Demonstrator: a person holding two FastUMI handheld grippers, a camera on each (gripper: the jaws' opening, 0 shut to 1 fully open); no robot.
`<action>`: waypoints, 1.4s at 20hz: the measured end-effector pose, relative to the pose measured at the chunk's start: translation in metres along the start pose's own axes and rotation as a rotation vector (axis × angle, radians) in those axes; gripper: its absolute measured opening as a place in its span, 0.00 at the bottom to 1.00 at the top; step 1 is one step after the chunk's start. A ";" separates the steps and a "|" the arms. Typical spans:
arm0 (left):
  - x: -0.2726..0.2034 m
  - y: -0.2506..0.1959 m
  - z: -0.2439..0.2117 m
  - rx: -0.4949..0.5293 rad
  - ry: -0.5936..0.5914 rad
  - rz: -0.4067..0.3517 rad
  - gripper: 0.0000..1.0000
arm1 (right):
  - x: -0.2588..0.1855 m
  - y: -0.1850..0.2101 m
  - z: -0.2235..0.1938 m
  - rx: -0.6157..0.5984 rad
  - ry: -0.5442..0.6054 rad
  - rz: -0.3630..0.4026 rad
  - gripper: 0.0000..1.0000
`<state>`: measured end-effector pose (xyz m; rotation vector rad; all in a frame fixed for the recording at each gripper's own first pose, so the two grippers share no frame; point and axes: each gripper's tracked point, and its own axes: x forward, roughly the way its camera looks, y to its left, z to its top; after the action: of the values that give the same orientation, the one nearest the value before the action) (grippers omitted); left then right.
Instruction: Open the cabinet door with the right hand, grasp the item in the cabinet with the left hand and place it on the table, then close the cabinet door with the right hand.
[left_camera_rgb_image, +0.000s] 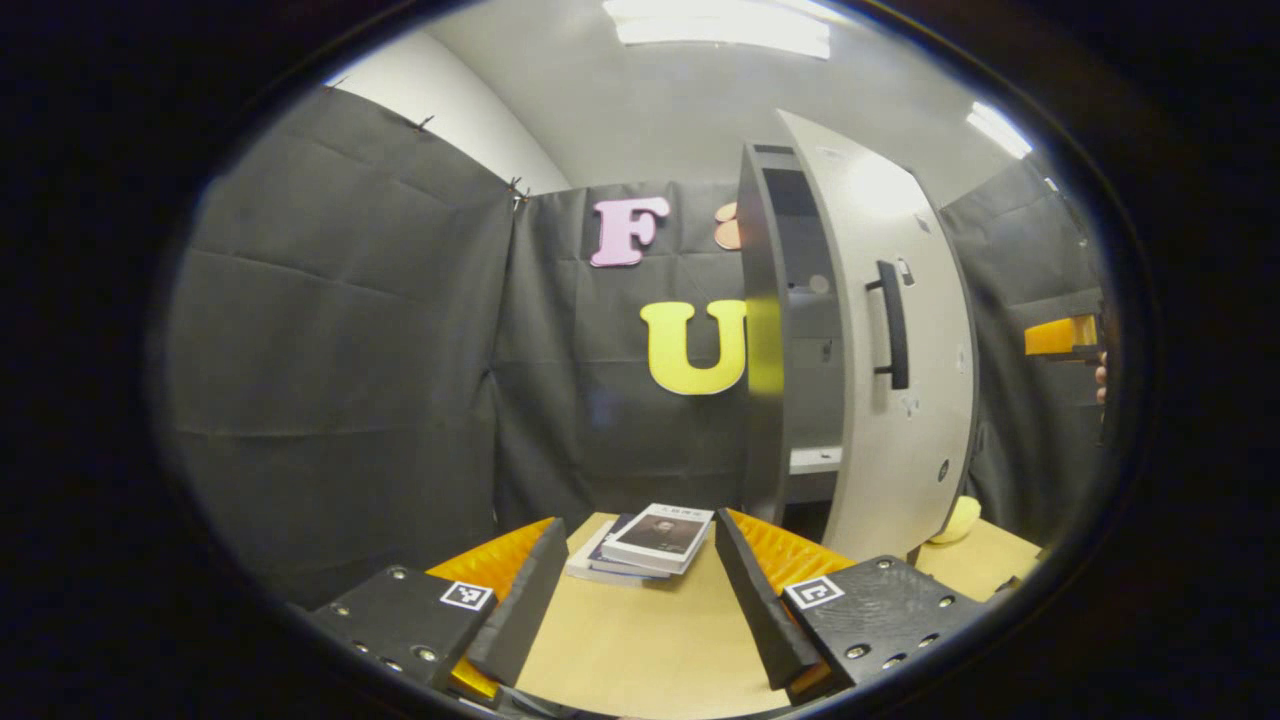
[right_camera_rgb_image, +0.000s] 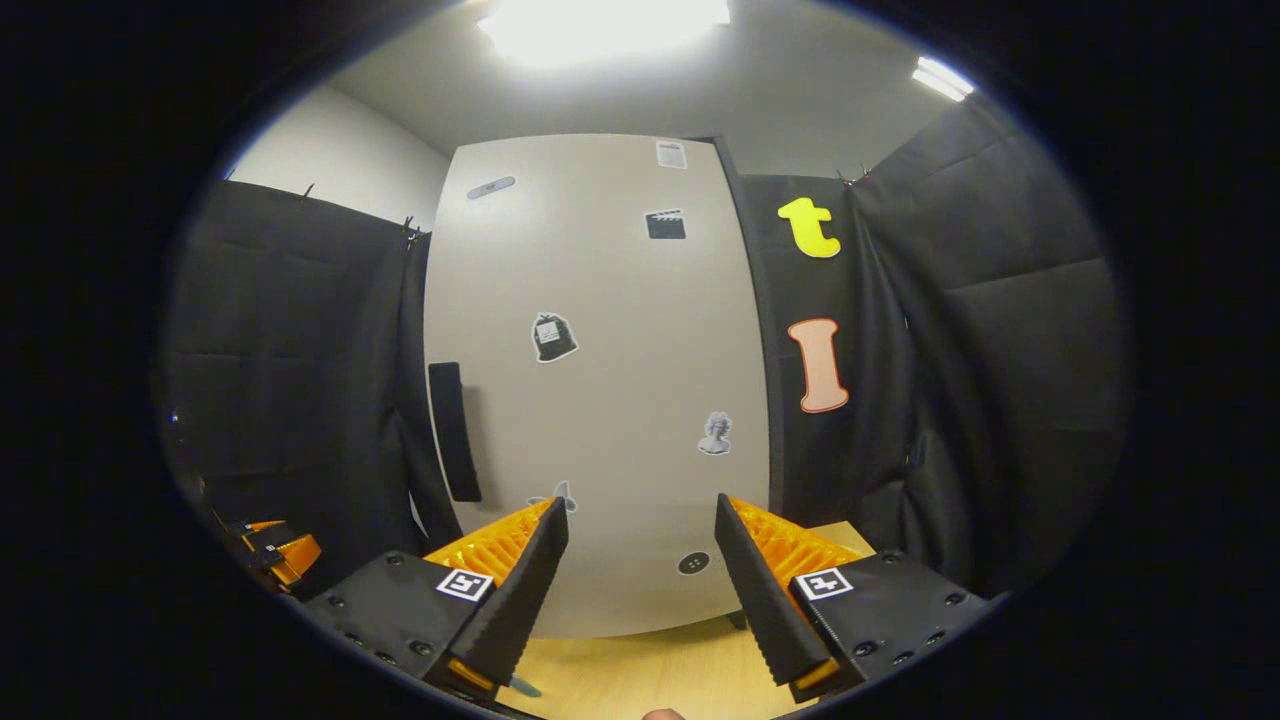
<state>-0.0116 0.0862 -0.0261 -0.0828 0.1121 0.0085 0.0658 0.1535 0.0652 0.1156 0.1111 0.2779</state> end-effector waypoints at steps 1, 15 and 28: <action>0.002 -0.014 0.002 0.004 0.000 -0.008 0.89 | -0.003 -0.014 0.002 -0.002 -0.005 -0.009 0.94; 0.015 -0.125 0.039 0.025 -0.028 -0.083 0.89 | -0.038 -0.134 -0.007 0.004 -0.034 -0.148 0.96; 0.017 -0.122 0.046 0.038 -0.020 -0.071 0.90 | -0.034 -0.127 -0.017 -0.021 -0.036 -0.140 0.97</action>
<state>0.0116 -0.0315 0.0272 -0.0486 0.0888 -0.0635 0.0646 0.0241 0.0354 0.0916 0.0800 0.1368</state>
